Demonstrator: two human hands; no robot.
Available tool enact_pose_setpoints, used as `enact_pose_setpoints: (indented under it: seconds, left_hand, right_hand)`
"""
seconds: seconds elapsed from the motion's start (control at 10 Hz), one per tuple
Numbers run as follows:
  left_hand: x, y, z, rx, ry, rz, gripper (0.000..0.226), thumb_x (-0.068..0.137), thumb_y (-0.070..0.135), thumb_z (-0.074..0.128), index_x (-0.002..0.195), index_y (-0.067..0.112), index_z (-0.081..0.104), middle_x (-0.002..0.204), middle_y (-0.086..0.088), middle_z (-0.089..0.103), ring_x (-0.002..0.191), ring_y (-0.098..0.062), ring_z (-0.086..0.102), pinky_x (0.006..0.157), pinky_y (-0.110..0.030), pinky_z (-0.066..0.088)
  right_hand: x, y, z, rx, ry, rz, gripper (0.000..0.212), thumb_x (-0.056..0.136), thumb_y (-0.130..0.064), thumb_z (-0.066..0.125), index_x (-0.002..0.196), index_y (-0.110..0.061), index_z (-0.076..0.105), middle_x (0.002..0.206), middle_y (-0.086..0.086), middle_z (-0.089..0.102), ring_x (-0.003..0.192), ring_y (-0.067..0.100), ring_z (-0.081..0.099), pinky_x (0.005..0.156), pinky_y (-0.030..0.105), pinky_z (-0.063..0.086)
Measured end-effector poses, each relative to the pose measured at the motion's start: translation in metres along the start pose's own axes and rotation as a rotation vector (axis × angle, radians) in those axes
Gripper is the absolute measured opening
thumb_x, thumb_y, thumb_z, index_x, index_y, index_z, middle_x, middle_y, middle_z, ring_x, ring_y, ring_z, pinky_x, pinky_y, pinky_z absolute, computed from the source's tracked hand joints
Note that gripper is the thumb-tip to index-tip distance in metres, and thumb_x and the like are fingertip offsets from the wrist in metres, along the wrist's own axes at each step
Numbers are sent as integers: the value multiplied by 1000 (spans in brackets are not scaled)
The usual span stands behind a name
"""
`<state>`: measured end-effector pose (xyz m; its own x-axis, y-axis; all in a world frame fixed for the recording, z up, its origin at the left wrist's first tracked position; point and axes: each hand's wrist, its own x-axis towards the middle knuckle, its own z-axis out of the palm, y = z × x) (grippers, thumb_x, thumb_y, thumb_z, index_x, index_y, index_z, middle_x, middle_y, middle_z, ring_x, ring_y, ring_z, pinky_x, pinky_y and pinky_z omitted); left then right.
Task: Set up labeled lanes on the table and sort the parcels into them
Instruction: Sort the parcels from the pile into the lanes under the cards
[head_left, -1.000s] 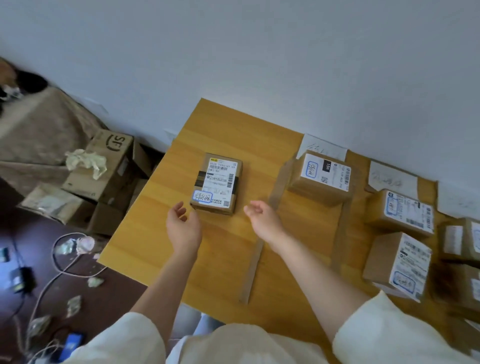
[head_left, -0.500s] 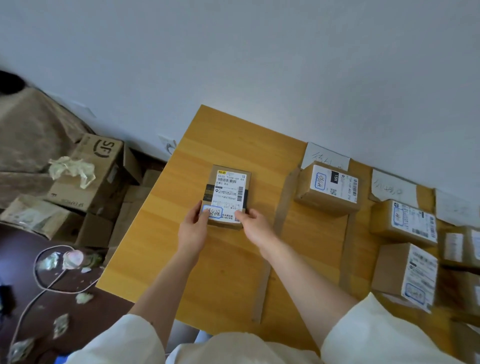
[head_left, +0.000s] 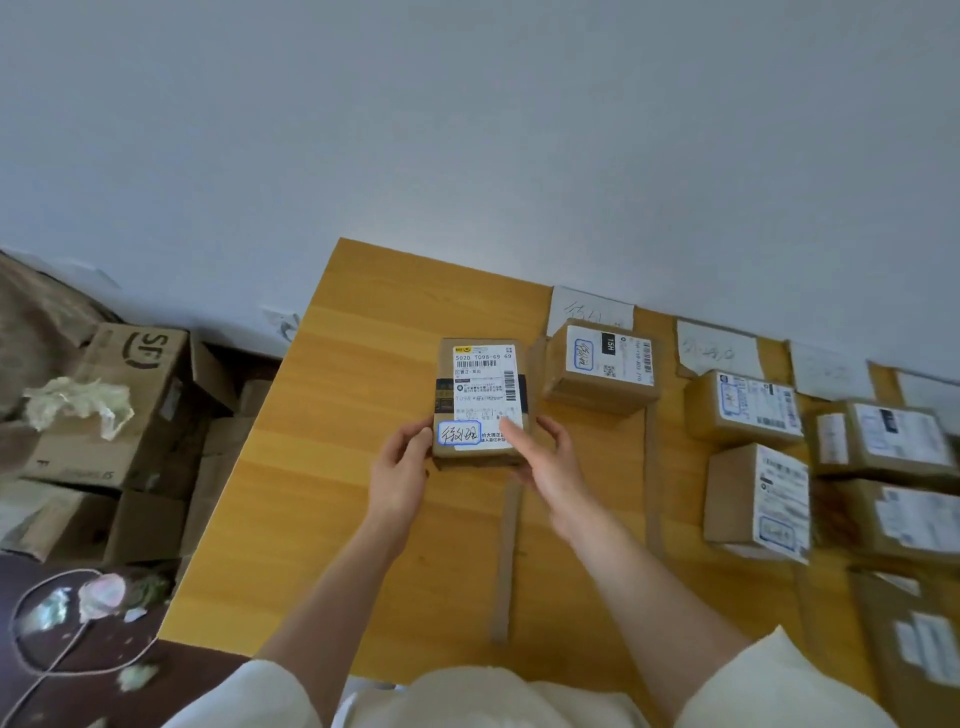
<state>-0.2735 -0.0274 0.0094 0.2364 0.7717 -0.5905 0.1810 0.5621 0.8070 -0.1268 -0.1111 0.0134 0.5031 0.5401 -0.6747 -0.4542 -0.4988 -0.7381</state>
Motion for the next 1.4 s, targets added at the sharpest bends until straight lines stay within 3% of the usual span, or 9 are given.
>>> enact_pose_setpoints:
  seconds: [0.1,0.2,0.3,0.4,0.7,0.9,1.2,1.4]
  left_hand:
    - [-10,-2,14,7,-71,-26,16,95,21,53,105,22,66,97,3,70,89,-13,61,86,-35,48]
    - [-17,-7,27,22,-151,-45,17,95,22,54,107,19,66,97,6,71,91,-12,65,87,-34,49]
    - [-18,-17,39,79,-205,-59,19,94,27,56,109,23,67,105,5,71,99,-14,65,90,-34,47]
    - [-15,-28,45,188,-190,-65,22,92,32,58,111,29,67,109,4,67,106,-15,61,99,-37,44]
    - [-1,-48,55,496,-182,-103,46,89,41,57,133,28,53,133,-2,56,117,-24,54,98,-36,44]
    - [10,-58,57,619,-245,-170,68,76,59,56,140,38,43,145,-4,44,134,-26,38,107,-44,39]
    - [15,-57,57,637,-256,-192,83,65,62,56,141,31,43,142,-3,47,133,-27,39,110,-46,36]
    - [23,-65,56,634,-252,-161,66,83,51,60,142,29,43,144,-5,46,132,-27,42,109,-42,37]
  right_hand:
    - [-6,7,-26,37,-39,32,97,56,-54,87,138,-19,47,114,-2,72,106,14,66,85,28,51]
    - [-11,13,-51,96,-37,46,95,57,-51,87,137,-18,50,111,-1,74,108,18,66,84,27,50]
    - [-17,18,-73,167,-12,40,70,65,-39,80,128,-17,58,108,1,75,110,20,65,94,32,51]
    - [-22,24,-94,283,32,60,57,66,-31,78,118,-14,63,104,3,75,112,23,63,105,38,46]
    - [-20,46,-137,326,89,124,84,63,-27,82,137,-13,47,115,6,72,118,21,60,112,40,37]
    - [-17,51,-139,344,104,162,75,64,-22,80,133,-13,50,116,8,70,117,21,59,112,40,38]
    - [-3,47,-134,316,141,182,59,83,-12,73,137,-16,49,116,7,69,114,20,61,112,42,38]
    - [0,47,-130,195,222,140,55,87,-13,70,137,-17,49,115,4,69,109,18,62,107,41,43]
